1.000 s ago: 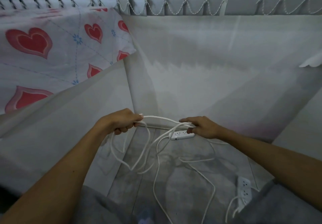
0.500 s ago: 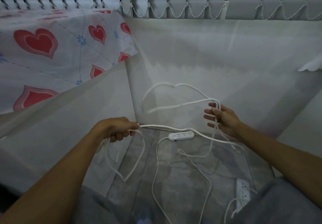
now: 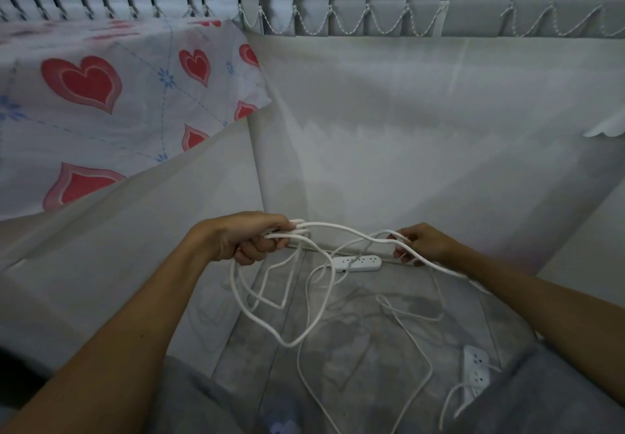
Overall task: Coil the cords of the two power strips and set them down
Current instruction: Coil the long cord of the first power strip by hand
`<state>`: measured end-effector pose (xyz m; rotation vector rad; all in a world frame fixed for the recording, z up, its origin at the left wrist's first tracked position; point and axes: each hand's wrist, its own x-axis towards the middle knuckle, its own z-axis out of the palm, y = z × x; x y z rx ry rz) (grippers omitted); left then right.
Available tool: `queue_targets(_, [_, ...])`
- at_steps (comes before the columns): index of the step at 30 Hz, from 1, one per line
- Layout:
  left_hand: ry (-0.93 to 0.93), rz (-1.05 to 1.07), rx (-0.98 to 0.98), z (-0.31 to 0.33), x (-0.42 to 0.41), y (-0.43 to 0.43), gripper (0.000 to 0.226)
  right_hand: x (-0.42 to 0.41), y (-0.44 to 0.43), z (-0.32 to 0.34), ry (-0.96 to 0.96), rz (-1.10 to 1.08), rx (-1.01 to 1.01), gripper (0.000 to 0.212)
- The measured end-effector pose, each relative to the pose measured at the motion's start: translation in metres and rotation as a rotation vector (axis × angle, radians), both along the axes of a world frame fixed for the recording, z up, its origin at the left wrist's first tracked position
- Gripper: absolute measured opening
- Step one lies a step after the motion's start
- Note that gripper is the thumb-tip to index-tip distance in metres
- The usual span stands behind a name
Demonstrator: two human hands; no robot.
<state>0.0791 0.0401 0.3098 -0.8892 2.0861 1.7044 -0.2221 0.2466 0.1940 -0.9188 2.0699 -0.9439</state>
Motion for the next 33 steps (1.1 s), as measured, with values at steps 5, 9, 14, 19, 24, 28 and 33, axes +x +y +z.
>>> queue_targets(5, [0.06, 0.053, 0.034, 0.0, -0.003, 0.0, 0.039, 0.003, -0.005, -0.002, 0.104, 0.141, 0.151, 0.029])
queue_targets(9, [0.113, 0.106, 0.046, 0.002, -0.006, 0.0, 0.039, 0.015, -0.013, 0.015, 0.116, 0.149, 0.057, 0.04])
queue_targets(14, [0.124, 0.137, 0.037, 0.002, -0.01, 0.001, 0.041, 0.031, -0.016, 0.044, -0.226, 0.279, 0.055, 0.05])
queue_targets(19, [0.2, 0.174, 0.131, 0.003, -0.013, 0.004, 0.041, 0.042, -0.025, 0.02, 0.128, 0.3, 0.1, 0.046])
queue_targets(24, [0.483, 0.306, 0.463, 0.02, -0.016, 0.005, 0.032, 0.038, -0.023, -0.006, 0.142, 0.301, 0.178, 0.032])
queue_targets(28, [0.787, 0.402, 0.642, 0.031, -0.017, 0.006, 0.021, 0.034, -0.009, -0.019, 0.052, 0.42, 0.224, 0.026])
queue_targets(33, [1.072, 0.552, 0.798, 0.032, -0.017, -0.004, 0.022, 0.038, -0.011, -0.023, -0.101, 0.475, 0.176, 0.009])
